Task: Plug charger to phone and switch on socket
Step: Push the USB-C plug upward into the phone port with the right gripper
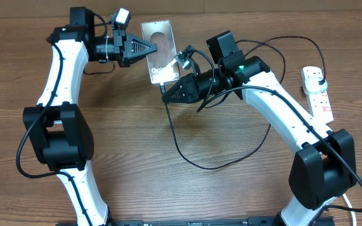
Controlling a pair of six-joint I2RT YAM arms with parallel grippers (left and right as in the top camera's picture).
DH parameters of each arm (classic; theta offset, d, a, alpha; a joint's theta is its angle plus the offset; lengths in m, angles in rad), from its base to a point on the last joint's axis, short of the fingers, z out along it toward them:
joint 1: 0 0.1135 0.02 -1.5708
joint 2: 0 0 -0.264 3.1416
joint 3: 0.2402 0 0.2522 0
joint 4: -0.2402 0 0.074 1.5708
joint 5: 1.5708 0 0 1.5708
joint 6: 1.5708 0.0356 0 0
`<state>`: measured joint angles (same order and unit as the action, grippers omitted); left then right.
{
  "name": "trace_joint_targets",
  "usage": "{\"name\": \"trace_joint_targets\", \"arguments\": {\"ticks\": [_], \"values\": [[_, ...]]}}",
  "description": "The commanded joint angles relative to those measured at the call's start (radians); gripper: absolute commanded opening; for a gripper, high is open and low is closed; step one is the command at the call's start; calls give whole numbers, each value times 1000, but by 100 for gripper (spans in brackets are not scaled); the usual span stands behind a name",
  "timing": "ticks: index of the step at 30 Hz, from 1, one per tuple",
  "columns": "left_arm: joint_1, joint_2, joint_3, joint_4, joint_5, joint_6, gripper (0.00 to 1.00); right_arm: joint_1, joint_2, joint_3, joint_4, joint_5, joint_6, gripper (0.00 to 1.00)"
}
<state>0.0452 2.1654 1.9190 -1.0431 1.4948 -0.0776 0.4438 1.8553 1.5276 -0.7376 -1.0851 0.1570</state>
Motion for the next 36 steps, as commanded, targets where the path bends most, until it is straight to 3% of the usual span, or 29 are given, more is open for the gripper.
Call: {"name": "trace_joint_targets", "arguments": {"ticks": [1, 26, 36], "values": [[-12, -38, 2, 8, 51, 11, 4, -2, 2, 4, 8, -16, -1, 4], [-12, -38, 2, 42, 87, 11, 4, -4, 2, 4, -9, -54, 0, 4], [3, -38, 2, 54, 87, -34, 4, -90, 2, 3, -29, -74, -17, 4]]}}
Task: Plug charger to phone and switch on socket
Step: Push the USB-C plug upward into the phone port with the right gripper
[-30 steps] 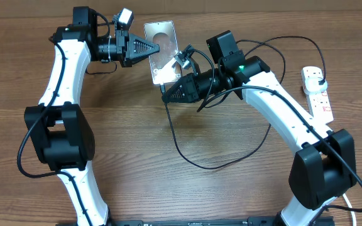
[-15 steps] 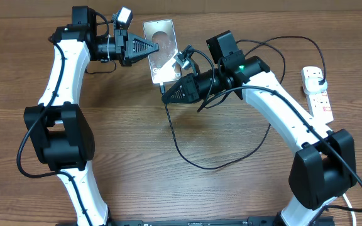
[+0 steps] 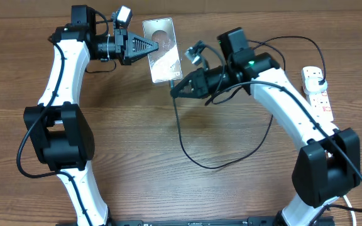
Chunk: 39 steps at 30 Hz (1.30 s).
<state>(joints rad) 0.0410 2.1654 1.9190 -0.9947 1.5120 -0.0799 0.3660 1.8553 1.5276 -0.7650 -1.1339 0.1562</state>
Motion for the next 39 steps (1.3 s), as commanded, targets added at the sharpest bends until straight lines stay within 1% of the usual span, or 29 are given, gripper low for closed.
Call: {"name": "trace_joint_targets", "arguments": {"ticks": [1, 3, 6, 10, 16, 33, 39], "values": [[7, -38, 2, 5, 69, -41, 4, -12, 2, 3, -4, -30, -26, 4], [7, -38, 2, 6, 69, -60, 4, -9, 2, 3, -12, -39, -32, 4], [7, -38, 2, 5, 69, -60, 4, -7, 2, 3, -21, -39, -35, 4], [8, -38, 2, 5, 69, -60, 4, -7, 2, 3, -72, -50, -84, 4], [12, -38, 2, 7, 69, -60, 4, -7, 2, 3, -113, -50, -110, 4], [-9, -38, 2, 20, 69, -56, 4, -7, 2, 2, -108, -42, -109, 4], [-9, -38, 2, 20, 69, -78, 4, -7, 2, 2, -95, -42, -109, 4]]}}
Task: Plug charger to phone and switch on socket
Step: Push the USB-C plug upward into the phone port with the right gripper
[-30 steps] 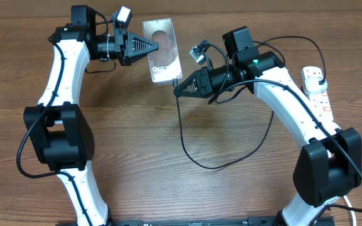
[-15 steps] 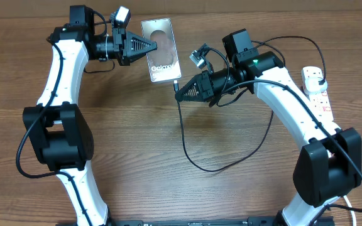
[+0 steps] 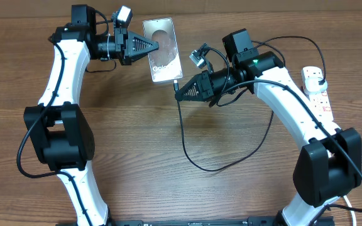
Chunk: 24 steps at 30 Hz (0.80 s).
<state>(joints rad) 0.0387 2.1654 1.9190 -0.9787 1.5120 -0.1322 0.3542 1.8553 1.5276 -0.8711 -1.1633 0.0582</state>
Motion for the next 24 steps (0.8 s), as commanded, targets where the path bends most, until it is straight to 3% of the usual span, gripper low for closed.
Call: {"name": "trace_joint_targets", "arguments": {"ticks": [1, 24], "values": [[-8, -38, 2, 4, 69, -26, 4, 5, 2, 2, 14, -13, -11, 4], [-27, -38, 2, 33, 69, -27, 4, 5, 2, -22, 8, -9, -11, 4]]}}
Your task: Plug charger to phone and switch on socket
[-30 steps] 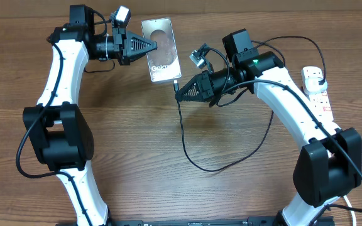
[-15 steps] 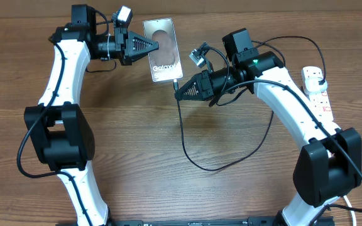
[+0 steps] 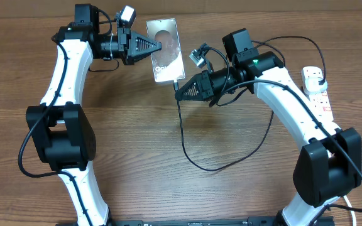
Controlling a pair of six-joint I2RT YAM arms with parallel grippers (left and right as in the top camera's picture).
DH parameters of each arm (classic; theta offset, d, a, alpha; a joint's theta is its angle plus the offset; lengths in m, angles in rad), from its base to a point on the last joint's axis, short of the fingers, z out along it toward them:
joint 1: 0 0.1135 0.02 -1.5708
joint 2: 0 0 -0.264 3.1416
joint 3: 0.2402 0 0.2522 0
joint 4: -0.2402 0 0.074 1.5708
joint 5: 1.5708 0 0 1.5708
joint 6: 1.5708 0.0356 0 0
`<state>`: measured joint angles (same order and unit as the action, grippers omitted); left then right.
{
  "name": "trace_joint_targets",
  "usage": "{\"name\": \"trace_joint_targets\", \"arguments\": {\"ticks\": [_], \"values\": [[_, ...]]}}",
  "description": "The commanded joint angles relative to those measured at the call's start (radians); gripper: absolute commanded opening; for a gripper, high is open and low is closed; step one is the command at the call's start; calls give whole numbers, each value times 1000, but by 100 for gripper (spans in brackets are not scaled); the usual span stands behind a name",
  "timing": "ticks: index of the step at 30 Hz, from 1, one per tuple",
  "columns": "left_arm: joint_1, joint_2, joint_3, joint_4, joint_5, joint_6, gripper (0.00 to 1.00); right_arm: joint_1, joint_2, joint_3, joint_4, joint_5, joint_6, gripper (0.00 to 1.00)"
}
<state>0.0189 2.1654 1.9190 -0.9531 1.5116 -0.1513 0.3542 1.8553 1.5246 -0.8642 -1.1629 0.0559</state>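
Note:
A silver phone (image 3: 166, 50) lies flat at the back middle of the table, its lower end toward me. My left gripper (image 3: 158, 46) comes in from the left with its tips on the phone's left edge; whether the jaws grip it cannot be told. My right gripper (image 3: 177, 94) sits just below the phone's lower right corner, shut on the black charger plug. The black cable (image 3: 187, 147) hangs from there, loops across the table and runs back to the white socket strip (image 3: 317, 93) at the right edge.
The wood table edge (image 3: 181, 7) runs close behind the phone. The right arm's own black wires arch above its wrist near the cable. The socket strip lies along the right side beside the right arm's elbow.
The left gripper and the phone have shifted slightly right and back, bringing the phone's lower end closer to the plug. The right gripper has stayed in place with the plug.
The right gripper held the plug right at the phone's lower end while the left gripper was at the phone's left edge. Then the right gripper stood higher and further right, off the phone. It later settled below the phone's lower right corner, where it remains, and the phone has edged toward it.

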Motion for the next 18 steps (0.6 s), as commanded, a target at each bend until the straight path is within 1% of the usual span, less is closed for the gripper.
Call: {"name": "trace_joint_targets", "arguments": {"ticks": [1, 9, 18], "values": [[-7, -38, 2, 10, 69, -14, 4, 6, 2, -21, 1, -9, -8, 4], [-10, -38, 2, 11, 69, -14, 4, 38, 2, -22, 29, -9, -4, 4], [-29, -38, 2, 11, 69, -14, 4, 39, 2, -22, 33, -5, -1, 4]]}}
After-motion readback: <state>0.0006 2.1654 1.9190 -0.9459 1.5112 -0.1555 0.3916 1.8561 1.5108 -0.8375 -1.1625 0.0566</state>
